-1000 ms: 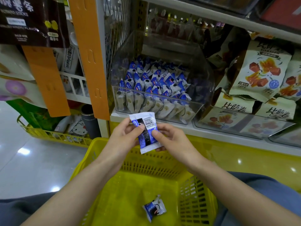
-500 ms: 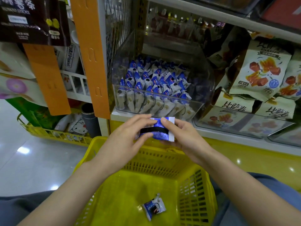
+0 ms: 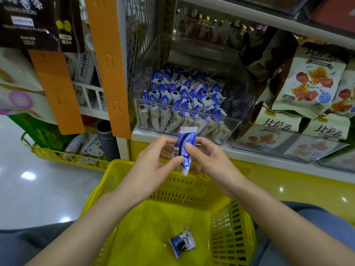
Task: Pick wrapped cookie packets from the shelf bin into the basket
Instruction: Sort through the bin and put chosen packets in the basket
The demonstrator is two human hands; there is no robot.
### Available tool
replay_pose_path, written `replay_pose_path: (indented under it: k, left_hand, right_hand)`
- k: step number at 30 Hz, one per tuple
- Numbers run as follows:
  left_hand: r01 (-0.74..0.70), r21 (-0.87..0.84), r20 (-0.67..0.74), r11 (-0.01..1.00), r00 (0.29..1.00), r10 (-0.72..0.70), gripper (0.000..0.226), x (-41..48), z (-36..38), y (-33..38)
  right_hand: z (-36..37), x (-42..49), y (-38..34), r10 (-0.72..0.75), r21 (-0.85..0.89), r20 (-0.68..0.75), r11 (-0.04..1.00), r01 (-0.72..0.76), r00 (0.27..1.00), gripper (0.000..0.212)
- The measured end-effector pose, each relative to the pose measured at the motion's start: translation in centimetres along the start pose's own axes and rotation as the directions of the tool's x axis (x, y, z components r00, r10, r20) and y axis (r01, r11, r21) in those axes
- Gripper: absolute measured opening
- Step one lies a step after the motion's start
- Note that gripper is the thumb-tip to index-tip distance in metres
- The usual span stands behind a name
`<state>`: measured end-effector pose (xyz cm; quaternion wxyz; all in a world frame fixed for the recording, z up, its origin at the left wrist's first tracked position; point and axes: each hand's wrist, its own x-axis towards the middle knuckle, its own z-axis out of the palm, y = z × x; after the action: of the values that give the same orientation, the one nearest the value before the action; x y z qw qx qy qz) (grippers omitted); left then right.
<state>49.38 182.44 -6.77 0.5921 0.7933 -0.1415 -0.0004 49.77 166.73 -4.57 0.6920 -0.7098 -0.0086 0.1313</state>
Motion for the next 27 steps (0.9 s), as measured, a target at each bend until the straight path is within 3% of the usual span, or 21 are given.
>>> replay_pose_path:
  k: [8, 10, 14, 22, 27]
  left_hand:
    - [-0.011, 0.023, -0.064, 1.0, 0.998, 0.012, 0.022, -0.2, 0.3, -0.2]
    - [-0.044, 0.083, -0.045, 0.996, 0.998, 0.047, 0.024, -0.2, 0.1, -0.2]
    - [-0.108, 0.279, 0.014, 0.954, 0.994, 0.108, 0.007, -0.4, -0.4, -0.3]
    - [-0.15, 0.52, -0.073, 0.841, 0.973, 0.218, 0.007, -0.7, -0.3, 0.1]
    - [-0.076, 0.457, -0.125, 0.886, 0.981, 0.149, 0.019, -0.3, -0.3, -0.2]
  right_hand:
    - [0.3, -0.2, 0.3, -0.096, -0.112, 0.035, 0.989, 0.099, 0.995, 0.026]
    - [0.3, -0.2, 0.3, -0.125, -0.159, 0.061, 0.978, 0.133, 0.99, 0.028]
    - [0.3, -0.2, 0.5, -0.175, -0.236, 0.055, 0.954, 0.183, 0.983, 0.029]
    - [1.2, -0.4, 1.4, -0.231, -0.399, 0.072, 0.885, 0.24, 0.97, 0.03]
    - [1.3, -0.3, 1.4, -0.222, -0.438, 0.071, 0.869, 0.23, 0.973, 0.026]
